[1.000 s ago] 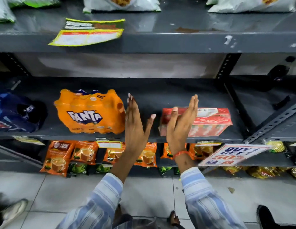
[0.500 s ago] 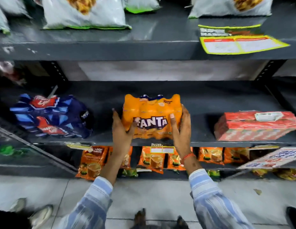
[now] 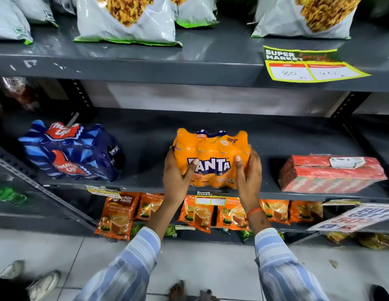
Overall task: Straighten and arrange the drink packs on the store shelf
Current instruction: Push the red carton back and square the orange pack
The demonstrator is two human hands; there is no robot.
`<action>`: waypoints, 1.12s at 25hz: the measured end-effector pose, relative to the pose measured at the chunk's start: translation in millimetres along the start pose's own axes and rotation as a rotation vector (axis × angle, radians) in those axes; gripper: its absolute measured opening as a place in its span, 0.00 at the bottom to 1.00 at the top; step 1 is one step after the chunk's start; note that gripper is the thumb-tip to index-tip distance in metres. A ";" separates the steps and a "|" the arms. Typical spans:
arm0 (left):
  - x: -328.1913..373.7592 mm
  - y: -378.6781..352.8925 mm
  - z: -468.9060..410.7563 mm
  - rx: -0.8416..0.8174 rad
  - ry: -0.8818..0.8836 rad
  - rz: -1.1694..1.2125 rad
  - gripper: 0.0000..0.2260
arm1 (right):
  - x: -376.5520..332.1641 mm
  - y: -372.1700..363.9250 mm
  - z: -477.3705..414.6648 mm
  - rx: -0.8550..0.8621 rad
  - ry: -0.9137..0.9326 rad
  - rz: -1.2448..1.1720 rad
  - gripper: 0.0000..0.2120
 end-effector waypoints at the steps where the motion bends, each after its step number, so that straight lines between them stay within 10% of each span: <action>1: 0.1 -2.3 1.4 -0.003 0.012 0.001 0.42 | 1.7 1.6 -0.1 -0.009 -0.008 -0.002 0.32; 13: 53.1 56.3 7.0 0.220 -0.313 -0.275 0.38 | -103.1 -42.6 25.9 0.188 0.272 0.015 0.23; 28: -73.8 306.8 -79.6 0.320 0.049 -0.277 0.45 | -158.5 -287.6 96.1 -0.505 0.101 -0.061 0.26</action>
Point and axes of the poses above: each hand's wrist, its own z-axis away from the middle knuckle, its own y-axis out of the back of the hand, x = y × z, the point moved 6 cm from there along -z, towards the middle knuckle, and after that the axes turned 7 degrees about z, right-handed, at the moved point
